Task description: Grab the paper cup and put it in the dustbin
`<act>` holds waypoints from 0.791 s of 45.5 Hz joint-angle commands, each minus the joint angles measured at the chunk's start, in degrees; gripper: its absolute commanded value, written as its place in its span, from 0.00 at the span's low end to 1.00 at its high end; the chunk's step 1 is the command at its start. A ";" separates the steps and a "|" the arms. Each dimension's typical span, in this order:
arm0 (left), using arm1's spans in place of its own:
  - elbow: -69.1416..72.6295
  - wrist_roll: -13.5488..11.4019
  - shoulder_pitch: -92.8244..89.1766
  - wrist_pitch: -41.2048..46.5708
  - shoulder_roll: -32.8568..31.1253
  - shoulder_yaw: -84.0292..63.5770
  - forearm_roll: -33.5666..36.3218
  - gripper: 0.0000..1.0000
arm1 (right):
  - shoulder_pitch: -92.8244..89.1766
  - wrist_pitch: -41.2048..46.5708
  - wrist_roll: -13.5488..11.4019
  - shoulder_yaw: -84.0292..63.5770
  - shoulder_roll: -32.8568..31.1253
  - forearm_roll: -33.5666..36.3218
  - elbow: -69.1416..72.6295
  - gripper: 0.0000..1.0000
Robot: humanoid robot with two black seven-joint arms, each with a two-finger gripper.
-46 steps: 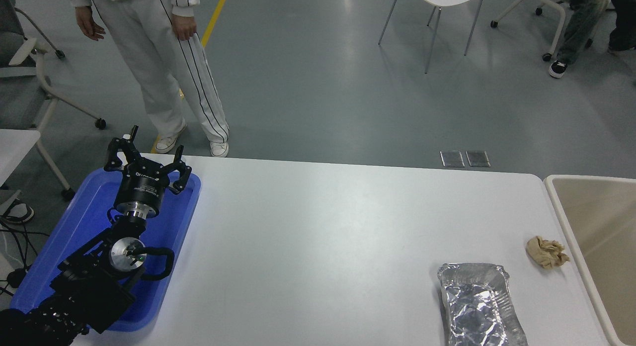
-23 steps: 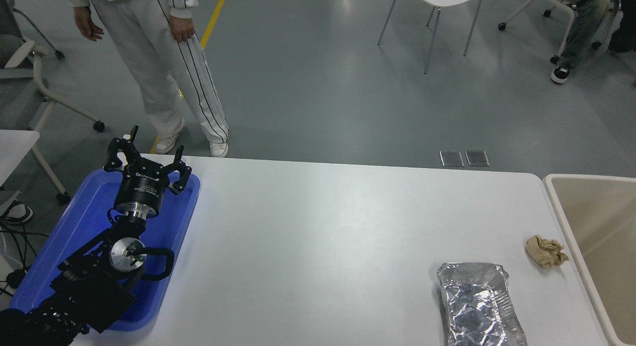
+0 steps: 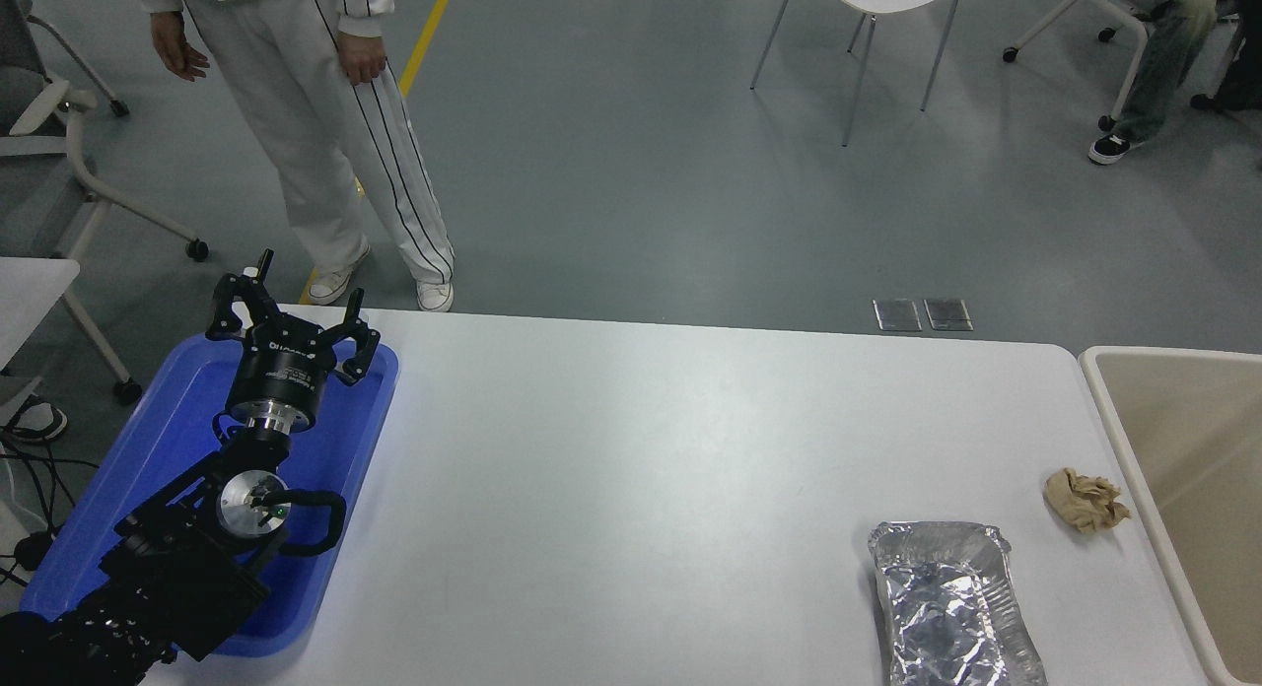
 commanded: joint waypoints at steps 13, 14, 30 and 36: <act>0.00 0.01 0.00 0.00 0.00 0.00 0.00 1.00 | -6.73 -10.33 -4.64 11.36 6.95 2.26 -6.31 0.00; 0.00 0.01 0.00 0.00 0.00 0.00 0.00 1.00 | -6.64 -10.51 -4.64 11.36 7.38 2.26 -6.74 0.00; 0.00 0.01 0.00 0.00 0.00 0.00 0.00 1.00 | -6.64 -24.04 -4.38 11.45 10.73 2.26 -7.19 1.00; 0.00 0.01 0.00 0.00 0.00 0.00 0.00 1.00 | -6.55 -24.13 -4.38 11.45 10.82 2.35 -7.10 1.00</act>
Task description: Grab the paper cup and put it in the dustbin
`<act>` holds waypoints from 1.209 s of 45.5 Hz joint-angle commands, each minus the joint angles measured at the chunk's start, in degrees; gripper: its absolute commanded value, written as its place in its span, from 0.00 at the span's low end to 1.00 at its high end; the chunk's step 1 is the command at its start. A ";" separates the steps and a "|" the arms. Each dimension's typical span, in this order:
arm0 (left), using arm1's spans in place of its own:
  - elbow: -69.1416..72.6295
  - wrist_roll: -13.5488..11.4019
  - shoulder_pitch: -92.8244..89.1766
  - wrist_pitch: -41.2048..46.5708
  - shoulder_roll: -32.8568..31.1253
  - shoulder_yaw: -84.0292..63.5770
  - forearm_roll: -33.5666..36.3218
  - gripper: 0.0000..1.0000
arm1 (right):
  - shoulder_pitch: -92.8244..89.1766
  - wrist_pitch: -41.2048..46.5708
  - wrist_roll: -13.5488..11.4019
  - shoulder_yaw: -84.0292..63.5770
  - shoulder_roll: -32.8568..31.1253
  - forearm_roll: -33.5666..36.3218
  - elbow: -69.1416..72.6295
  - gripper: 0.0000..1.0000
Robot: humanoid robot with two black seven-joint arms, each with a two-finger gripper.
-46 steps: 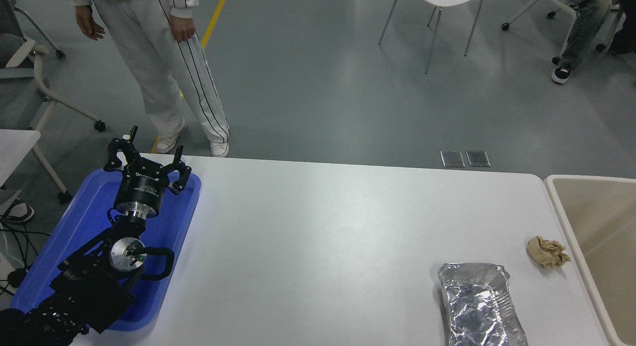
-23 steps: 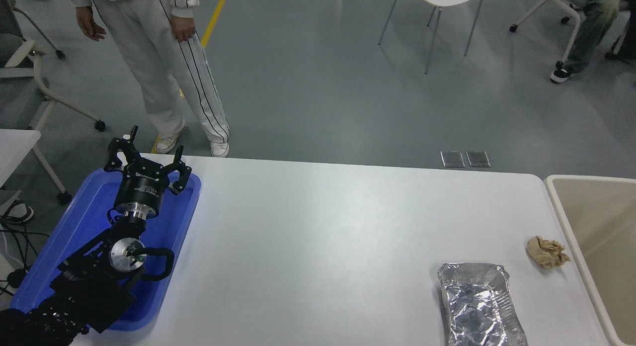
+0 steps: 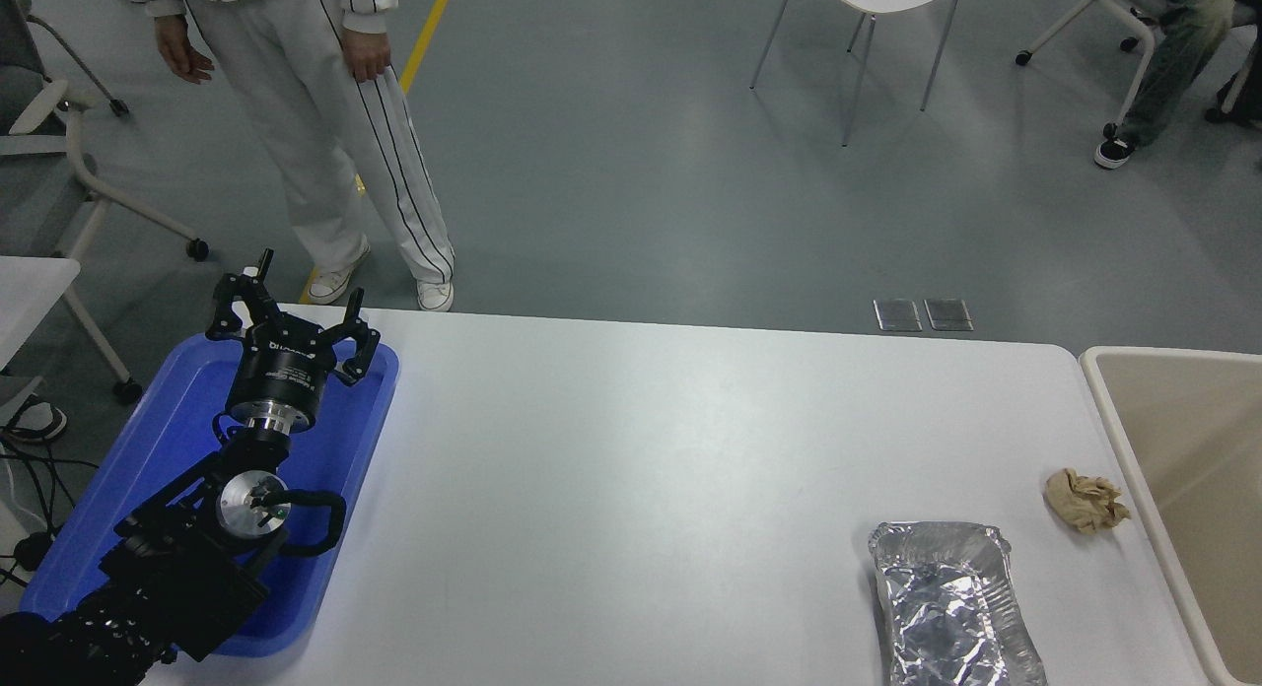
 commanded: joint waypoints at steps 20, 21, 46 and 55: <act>-0.08 0.00 0.00 0.00 0.00 0.00 0.00 1.00 | 0.47 -4.26 -0.06 0.45 1.00 0.01 0.65 1.00; 0.00 0.00 0.00 0.00 0.00 0.00 0.00 1.00 | 0.55 -4.26 -0.06 0.45 1.00 0.01 0.74 1.00; -0.08 0.09 0.00 0.00 0.00 0.00 0.00 1.00 | 7.14 -4.17 -0.06 7.83 -5.33 -0.70 11.90 1.00; -0.08 0.09 0.00 0.00 0.00 0.00 0.00 1.00 | 10.57 -4.08 -0.06 10.38 -10.42 -0.70 19.71 1.00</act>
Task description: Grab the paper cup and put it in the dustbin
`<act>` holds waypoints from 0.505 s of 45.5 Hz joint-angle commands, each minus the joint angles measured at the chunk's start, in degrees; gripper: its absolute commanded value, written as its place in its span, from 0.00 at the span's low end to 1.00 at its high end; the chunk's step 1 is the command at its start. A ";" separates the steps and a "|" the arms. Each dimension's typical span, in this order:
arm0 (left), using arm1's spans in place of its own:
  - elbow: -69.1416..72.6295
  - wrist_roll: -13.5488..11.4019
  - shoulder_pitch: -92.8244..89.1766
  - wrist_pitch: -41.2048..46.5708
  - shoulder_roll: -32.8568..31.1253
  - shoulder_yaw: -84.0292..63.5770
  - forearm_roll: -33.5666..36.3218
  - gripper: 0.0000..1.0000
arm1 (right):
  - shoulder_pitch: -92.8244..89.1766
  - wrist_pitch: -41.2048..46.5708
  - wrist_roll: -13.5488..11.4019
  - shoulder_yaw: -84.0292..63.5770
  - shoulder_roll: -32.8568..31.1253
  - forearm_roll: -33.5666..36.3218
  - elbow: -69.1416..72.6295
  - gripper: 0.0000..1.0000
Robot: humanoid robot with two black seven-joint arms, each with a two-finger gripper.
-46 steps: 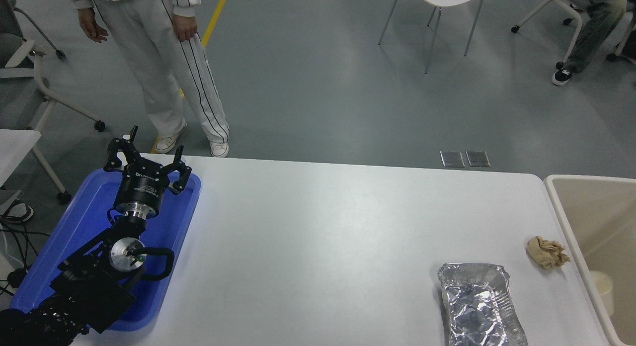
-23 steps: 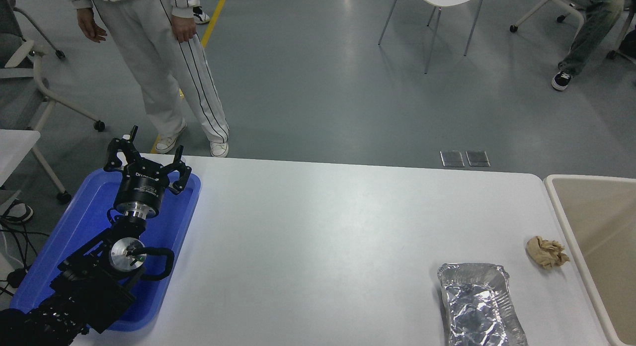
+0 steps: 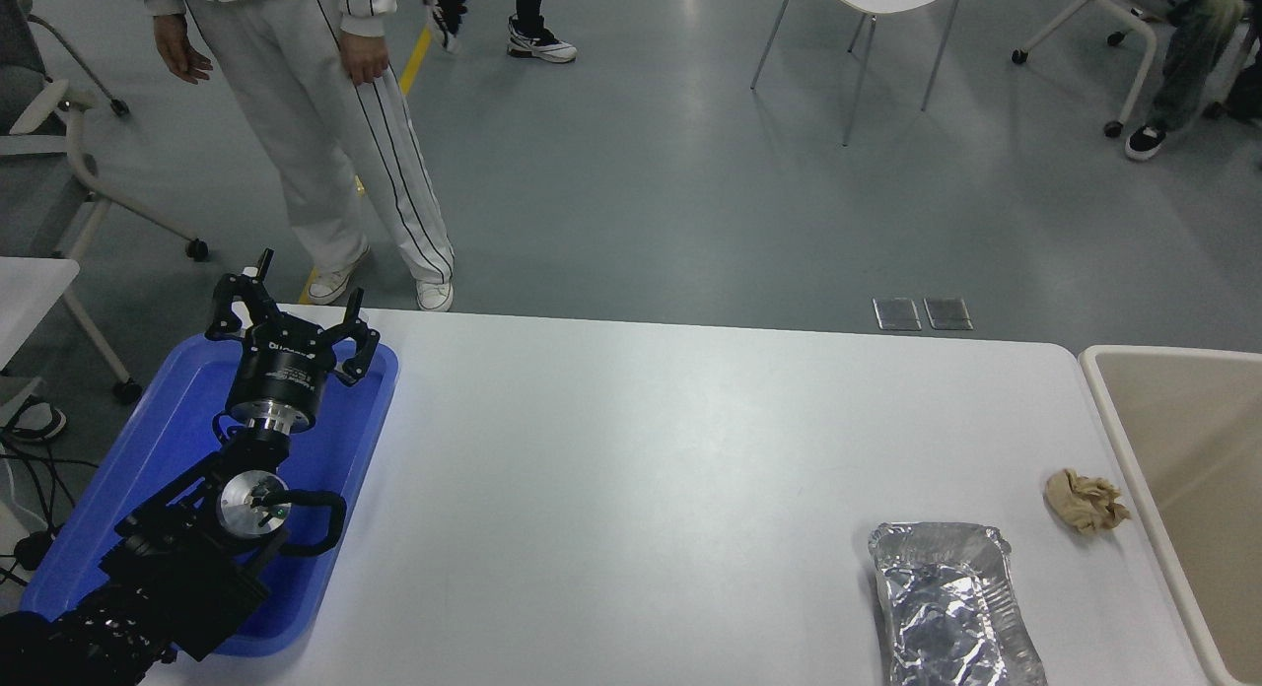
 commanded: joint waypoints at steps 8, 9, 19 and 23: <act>0.02 0.03 0.00 0.00 0.00 0.00 0.00 1.00 | 5.93 0.08 0.01 7.82 -8.37 -0.24 12.86 1.00; -0.06 0.03 0.00 0.00 0.00 0.00 0.00 1.00 | 5.93 0.08 0.01 8.78 -8.64 -0.24 13.04 1.00; -0.06 0.03 0.00 0.00 0.00 0.00 0.00 1.00 | 6.02 0.96 0.01 14.42 -11.54 -0.24 15.24 1.00; -0.06 0.03 0.00 0.00 0.00 0.00 0.00 1.00 | 6.63 1.23 0.01 14.68 -13.21 -0.24 16.82 1.00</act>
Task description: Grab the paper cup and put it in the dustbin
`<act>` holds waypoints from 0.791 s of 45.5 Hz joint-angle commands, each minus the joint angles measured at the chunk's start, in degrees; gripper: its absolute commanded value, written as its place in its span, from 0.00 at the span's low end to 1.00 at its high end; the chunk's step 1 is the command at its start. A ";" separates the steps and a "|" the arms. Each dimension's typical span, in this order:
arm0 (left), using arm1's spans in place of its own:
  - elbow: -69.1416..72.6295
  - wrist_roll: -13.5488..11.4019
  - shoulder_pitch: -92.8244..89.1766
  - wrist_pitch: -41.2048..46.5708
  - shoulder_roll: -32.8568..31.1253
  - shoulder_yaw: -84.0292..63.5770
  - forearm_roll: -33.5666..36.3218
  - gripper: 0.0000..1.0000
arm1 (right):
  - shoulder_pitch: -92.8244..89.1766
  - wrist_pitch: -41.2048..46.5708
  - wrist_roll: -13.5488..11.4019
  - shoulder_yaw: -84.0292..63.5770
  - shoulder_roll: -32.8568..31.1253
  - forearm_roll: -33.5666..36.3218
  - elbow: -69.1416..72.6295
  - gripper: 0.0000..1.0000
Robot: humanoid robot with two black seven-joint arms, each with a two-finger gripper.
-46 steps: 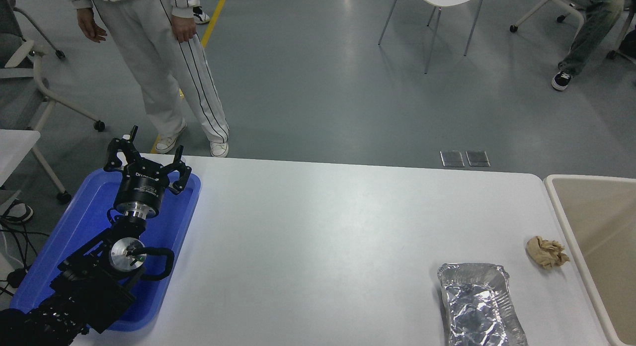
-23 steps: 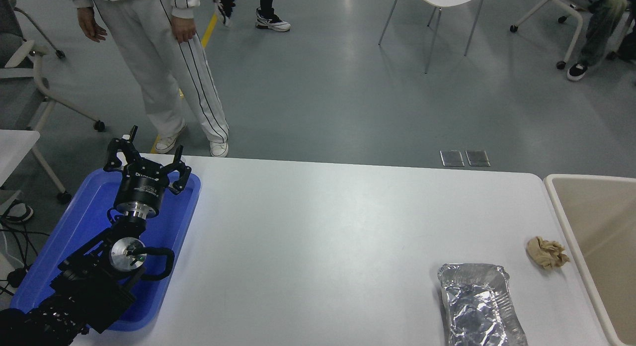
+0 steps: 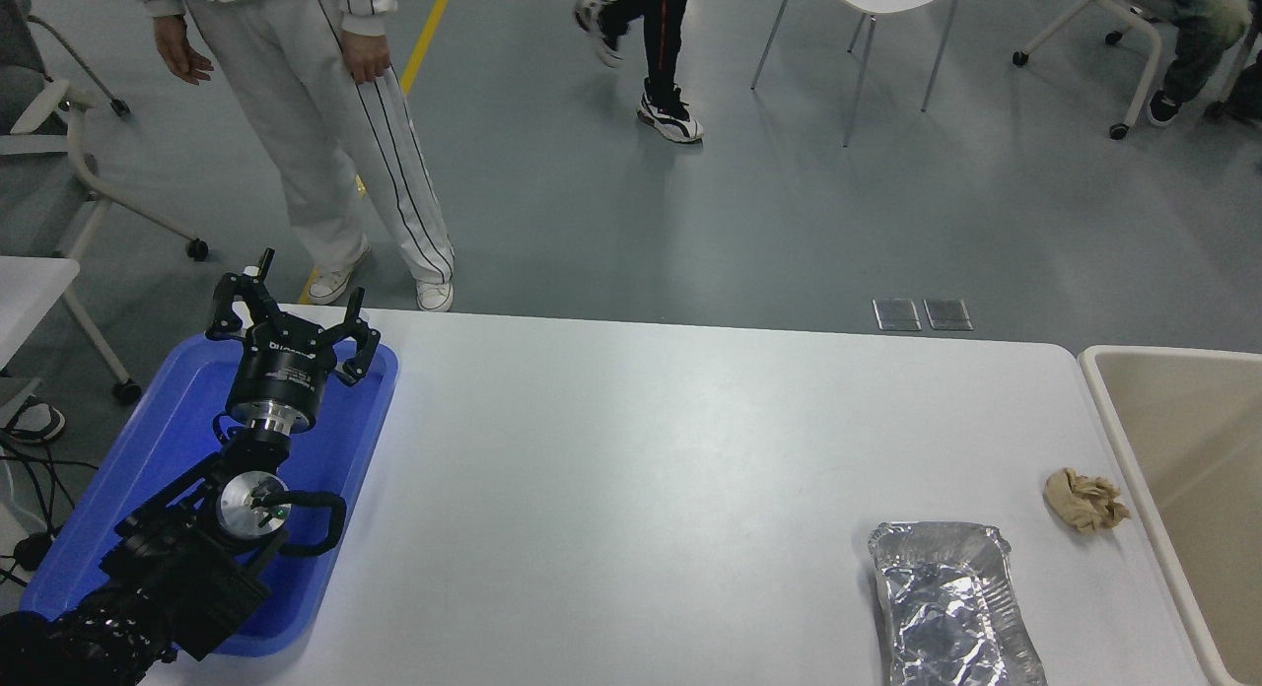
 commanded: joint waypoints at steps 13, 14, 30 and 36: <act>-0.03 0.00 0.00 0.00 0.00 0.00 0.01 1.00 | 2.53 0.78 -0.07 -0.15 -7.51 0.14 7.94 1.00; -0.03 0.00 0.00 0.00 0.00 0.00 0.01 1.00 | 3.05 0.78 0.01 -1.37 -7.69 0.14 8.64 1.00; -0.03 0.00 0.00 0.00 0.00 0.00 0.01 1.00 | 34.15 2.97 0.01 -43.10 -8.05 0.14 21.21 1.00; -0.03 0.00 0.00 0.00 0.00 0.00 0.01 1.00 | 48.04 7.63 0.01 -59.81 -4.01 0.05 25.78 1.00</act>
